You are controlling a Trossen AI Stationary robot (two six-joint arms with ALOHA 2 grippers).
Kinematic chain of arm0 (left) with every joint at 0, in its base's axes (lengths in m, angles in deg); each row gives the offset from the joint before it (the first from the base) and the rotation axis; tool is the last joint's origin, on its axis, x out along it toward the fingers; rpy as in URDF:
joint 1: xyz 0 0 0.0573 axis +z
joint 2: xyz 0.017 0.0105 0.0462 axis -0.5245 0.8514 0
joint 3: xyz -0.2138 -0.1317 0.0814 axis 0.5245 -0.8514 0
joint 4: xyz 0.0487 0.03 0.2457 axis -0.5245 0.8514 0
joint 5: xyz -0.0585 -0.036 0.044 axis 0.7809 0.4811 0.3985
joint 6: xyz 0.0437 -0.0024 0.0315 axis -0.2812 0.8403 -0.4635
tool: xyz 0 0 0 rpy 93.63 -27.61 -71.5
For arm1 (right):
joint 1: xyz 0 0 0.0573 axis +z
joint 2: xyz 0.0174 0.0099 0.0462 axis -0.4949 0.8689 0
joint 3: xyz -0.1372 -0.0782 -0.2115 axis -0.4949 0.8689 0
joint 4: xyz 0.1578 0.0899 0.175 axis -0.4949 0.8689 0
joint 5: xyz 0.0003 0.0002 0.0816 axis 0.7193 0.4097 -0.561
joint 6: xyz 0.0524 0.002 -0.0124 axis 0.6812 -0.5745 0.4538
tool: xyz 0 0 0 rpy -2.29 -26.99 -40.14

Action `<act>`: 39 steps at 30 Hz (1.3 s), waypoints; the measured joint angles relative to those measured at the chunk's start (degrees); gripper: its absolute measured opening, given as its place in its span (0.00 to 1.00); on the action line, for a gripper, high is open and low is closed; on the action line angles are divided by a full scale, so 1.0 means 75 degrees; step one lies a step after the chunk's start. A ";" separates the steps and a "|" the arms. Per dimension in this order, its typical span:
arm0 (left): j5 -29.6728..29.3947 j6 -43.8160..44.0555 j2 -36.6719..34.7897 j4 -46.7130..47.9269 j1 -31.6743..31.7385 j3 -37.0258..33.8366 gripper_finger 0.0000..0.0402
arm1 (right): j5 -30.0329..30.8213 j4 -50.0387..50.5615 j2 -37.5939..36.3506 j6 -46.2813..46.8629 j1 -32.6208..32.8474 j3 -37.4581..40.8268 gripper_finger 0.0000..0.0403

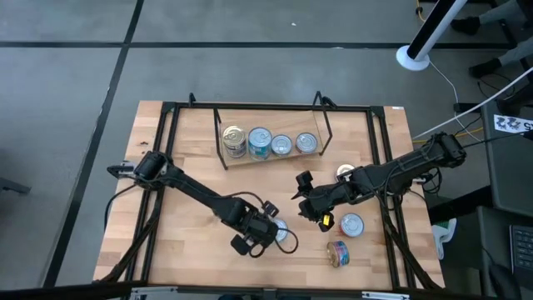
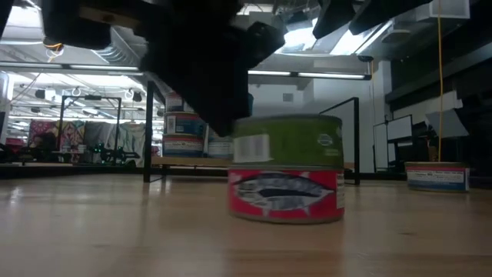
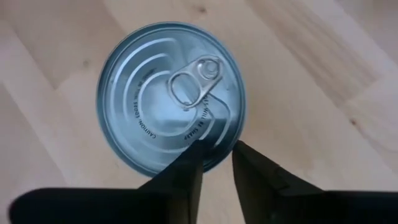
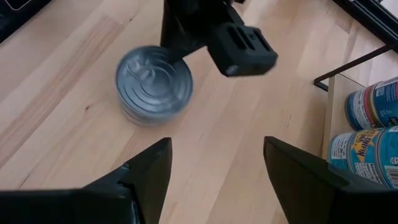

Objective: Stack canned seafood by type on shelf
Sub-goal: Stack the green tuna can on top of the other green tuna can on the shelf

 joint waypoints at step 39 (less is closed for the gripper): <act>0.0047 0.0921 -0.0198 -0.0527 0.2069 -0.0020 0.00 | 0.1717 0.1509 -0.0015 0.0838 0.0000 0.0395 0.63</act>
